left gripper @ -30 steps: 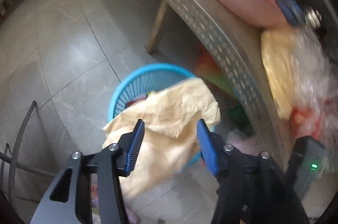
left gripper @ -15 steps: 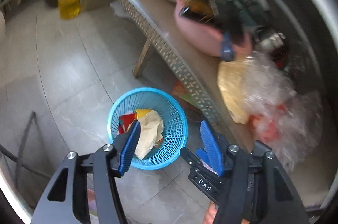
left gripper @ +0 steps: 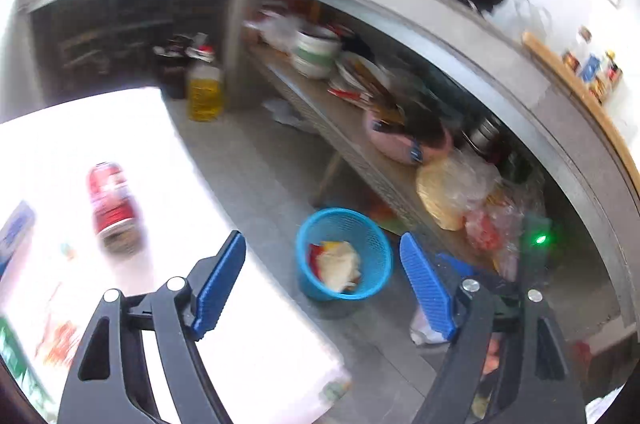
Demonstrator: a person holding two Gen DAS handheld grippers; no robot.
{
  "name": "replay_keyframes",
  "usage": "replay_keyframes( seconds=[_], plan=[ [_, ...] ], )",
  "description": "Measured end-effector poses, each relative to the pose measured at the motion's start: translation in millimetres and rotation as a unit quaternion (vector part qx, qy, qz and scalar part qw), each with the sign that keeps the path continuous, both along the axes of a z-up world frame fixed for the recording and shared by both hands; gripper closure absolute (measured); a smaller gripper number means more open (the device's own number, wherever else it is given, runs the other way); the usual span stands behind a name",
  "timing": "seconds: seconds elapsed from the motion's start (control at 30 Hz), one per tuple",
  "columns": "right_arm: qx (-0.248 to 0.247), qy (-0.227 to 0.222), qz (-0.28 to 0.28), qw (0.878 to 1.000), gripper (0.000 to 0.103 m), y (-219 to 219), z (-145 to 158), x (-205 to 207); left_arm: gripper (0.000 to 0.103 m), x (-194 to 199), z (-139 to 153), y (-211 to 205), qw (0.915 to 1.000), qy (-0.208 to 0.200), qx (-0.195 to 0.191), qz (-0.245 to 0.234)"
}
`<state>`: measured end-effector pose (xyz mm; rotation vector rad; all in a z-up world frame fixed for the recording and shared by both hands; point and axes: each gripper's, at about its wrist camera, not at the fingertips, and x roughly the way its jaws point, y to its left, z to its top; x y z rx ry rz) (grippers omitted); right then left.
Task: Collect trash
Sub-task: 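Move both tools back over the table toward the red can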
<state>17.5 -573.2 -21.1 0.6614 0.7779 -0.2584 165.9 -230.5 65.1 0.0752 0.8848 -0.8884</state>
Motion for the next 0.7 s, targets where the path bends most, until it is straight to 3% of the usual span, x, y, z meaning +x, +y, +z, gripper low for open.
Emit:
replay_keyframes(
  seconds=[0.23,0.37,0.7],
  plan=[
    [0.041,-0.045,0.095,0.994,0.031,44.2,32.5,34.5,0.026,-31.0,2.4,105.6,0.9951,-0.048,0.008,0.086],
    [0.072,-0.053,0.147,0.985,0.031,72.6,37.5,57.6,0.026,-54.5,-4.0,151.6,0.9895,-0.048,0.002,0.136],
    [0.145,-0.008,0.24,0.96,0.031,127.1,11.9,91.1,0.026,-107.2,-29.4,226.3,0.9708,-0.052,0.013,0.234]
  ],
)
